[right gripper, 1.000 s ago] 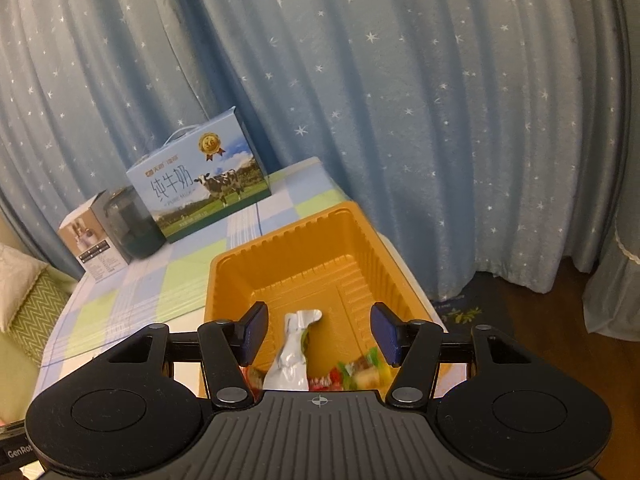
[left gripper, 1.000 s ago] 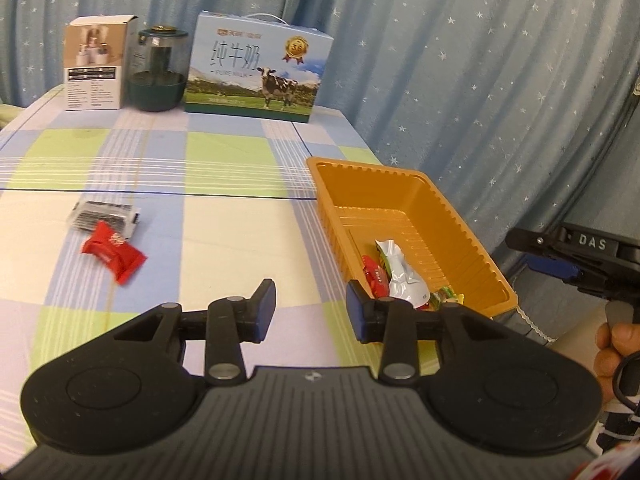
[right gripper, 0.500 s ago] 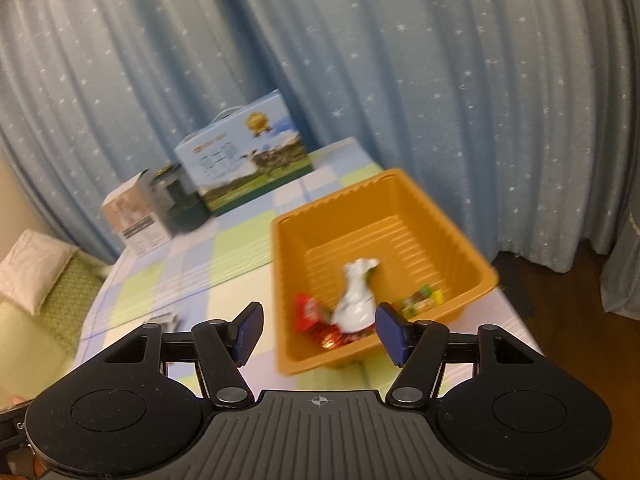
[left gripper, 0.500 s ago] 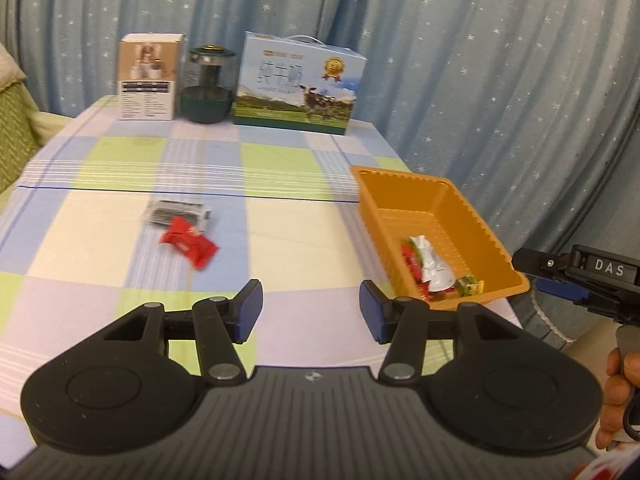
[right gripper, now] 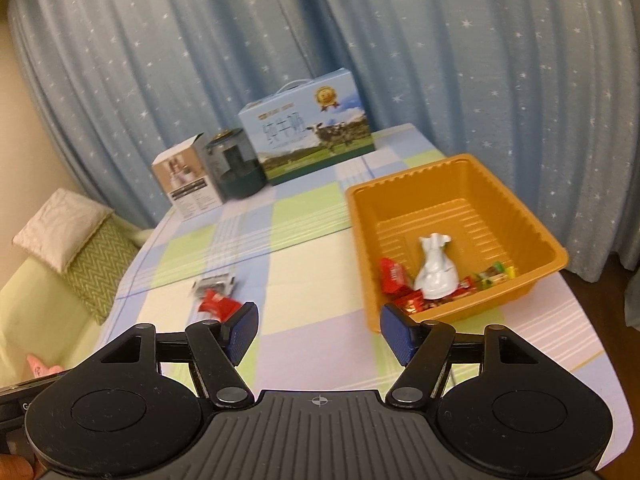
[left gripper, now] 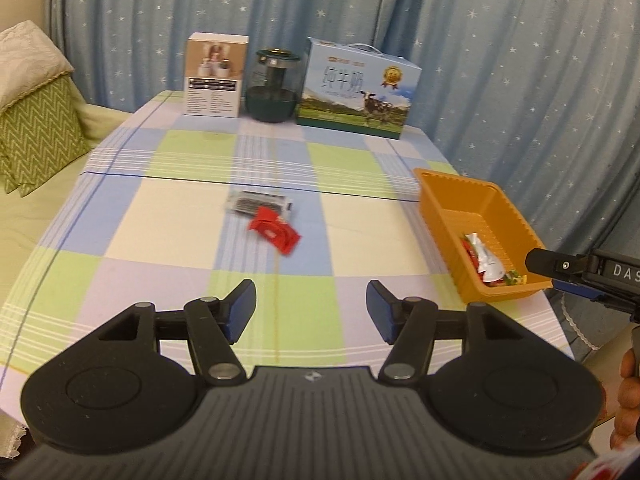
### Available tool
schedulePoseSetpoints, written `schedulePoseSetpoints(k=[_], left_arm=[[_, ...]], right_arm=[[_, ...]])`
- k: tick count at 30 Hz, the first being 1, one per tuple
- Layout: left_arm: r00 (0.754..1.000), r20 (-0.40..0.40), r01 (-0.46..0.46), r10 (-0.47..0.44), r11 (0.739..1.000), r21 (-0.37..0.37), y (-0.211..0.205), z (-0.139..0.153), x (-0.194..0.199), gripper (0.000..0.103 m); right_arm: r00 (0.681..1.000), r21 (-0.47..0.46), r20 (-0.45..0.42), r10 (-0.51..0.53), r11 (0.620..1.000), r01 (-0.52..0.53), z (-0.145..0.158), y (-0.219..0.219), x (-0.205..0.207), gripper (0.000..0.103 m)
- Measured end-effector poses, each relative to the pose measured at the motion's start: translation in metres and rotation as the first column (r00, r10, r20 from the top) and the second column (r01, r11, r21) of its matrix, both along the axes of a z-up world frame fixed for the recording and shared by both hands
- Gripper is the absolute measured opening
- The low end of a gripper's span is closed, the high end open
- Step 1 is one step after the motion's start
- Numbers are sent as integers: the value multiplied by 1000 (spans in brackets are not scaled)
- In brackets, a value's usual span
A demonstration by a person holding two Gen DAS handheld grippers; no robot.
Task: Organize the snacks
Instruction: 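Withdraw both open tools from the tray toward the large red candy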
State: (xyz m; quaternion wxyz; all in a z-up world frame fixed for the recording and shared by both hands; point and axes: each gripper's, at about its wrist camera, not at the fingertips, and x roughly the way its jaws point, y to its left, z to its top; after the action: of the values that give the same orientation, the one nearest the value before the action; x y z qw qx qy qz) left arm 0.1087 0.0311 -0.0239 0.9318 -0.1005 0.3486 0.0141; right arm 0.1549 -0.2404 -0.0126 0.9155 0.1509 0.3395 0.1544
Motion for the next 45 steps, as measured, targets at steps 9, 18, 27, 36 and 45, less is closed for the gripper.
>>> schedulePoseSetpoints(k=[9,18,27,36,45], left_arm=[[999,-3,-42,42,999,12,26,2,-10,62],[997,-11,-82,82,997,14,51,-3,-8,62],[997,-18,-79,80,996,47,68,-13,9,62],[998,-41,-49,52,996,73,86,-35,42,62],[998,-59,12,-5,993,118,97,-64,84,62]], right_arm=[[998,-33,5,65,997,-65,-2,36,0,69],[993,-64,1,119,991,-118,-9,65,10,69],[983,-115,11,184,977,-182,-25,91,30,70],[965,-178,10,262,950,-256,-52,119,63,70],[942,-221,6,335,920,-325,-91,155,97,70]])
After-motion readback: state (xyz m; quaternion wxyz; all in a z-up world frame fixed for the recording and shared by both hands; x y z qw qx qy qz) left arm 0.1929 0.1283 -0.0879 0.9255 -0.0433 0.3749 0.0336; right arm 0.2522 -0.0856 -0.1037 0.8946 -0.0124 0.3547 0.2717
